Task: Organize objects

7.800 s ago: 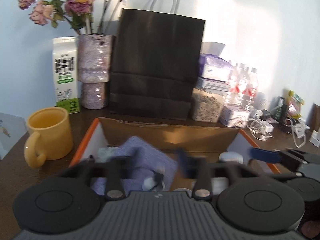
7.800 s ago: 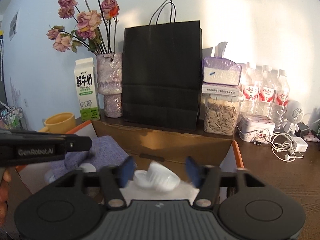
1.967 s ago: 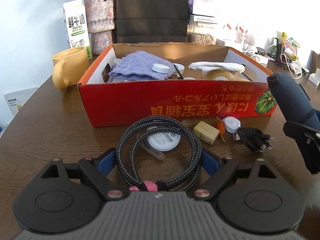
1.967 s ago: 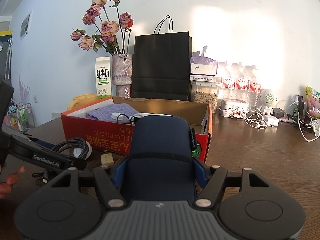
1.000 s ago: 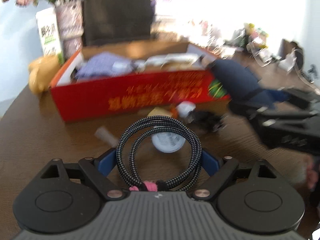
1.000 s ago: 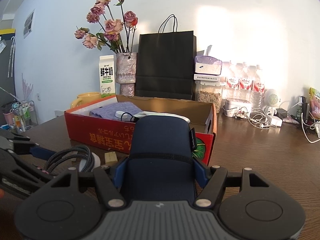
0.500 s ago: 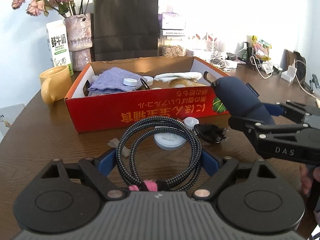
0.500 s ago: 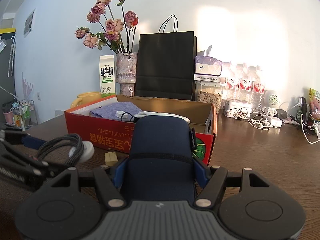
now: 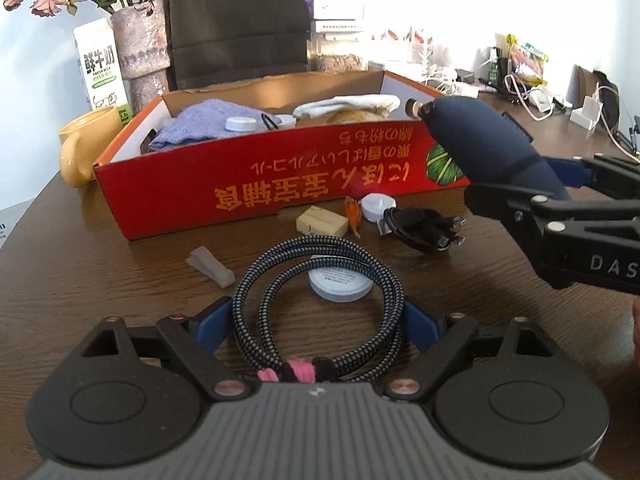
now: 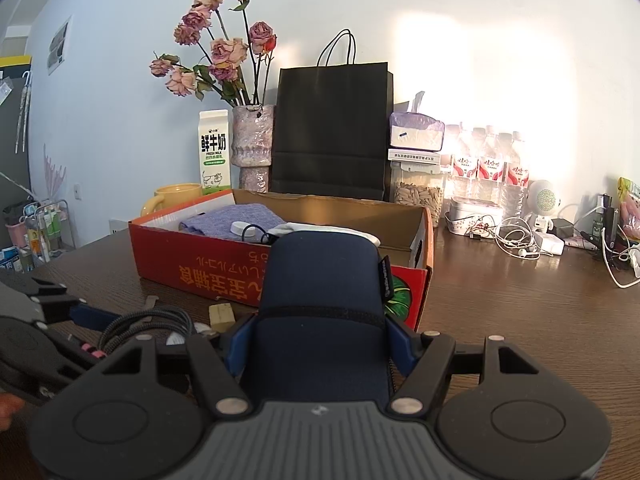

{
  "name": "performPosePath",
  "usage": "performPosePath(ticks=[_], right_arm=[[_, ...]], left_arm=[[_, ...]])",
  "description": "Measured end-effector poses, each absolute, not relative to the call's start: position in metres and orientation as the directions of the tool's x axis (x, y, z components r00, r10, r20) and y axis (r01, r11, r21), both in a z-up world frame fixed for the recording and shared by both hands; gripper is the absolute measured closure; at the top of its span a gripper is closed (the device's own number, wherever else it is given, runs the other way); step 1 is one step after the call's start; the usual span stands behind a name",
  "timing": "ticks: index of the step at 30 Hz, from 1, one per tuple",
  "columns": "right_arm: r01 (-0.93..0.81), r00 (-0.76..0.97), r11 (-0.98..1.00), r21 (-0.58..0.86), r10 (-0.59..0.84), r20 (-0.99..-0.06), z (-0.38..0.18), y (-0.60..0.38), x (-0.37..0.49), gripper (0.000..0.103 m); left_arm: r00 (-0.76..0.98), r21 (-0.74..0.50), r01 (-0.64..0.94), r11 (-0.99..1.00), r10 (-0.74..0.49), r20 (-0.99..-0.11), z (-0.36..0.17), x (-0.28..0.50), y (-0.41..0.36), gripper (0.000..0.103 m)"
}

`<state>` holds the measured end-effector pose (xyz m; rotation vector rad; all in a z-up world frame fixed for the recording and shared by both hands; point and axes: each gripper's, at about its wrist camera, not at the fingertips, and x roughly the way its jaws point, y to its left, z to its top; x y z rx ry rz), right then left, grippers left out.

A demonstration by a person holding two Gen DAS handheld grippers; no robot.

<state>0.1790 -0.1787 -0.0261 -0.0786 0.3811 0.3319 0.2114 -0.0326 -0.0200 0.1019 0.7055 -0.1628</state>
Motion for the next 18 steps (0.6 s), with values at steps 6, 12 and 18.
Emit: performPosePath(ticks=[6, 12, 18], right_arm=[[-0.335, 0.873, 0.942, -0.013, 0.305, -0.380, -0.026, -0.179, 0.179, 0.036], [-0.335, 0.875, 0.942, -0.013, 0.306, -0.376, -0.026, -0.179, 0.178, 0.038], [-0.339, 0.873, 0.941, -0.017, 0.307, -0.379, -0.026, -0.178, 0.180, 0.039]], left_arm=[[0.817, 0.010, 0.098, 0.995, -0.075, -0.572, 0.003, 0.204, -0.009, 0.000], [0.823, -0.012, -0.039, 0.999, 0.025, -0.567, 0.007, 0.225, 0.020, 0.001], [0.778, -0.008, -0.063, 0.998, 0.044, -0.626, -0.006, 0.251, 0.026, 0.031]])
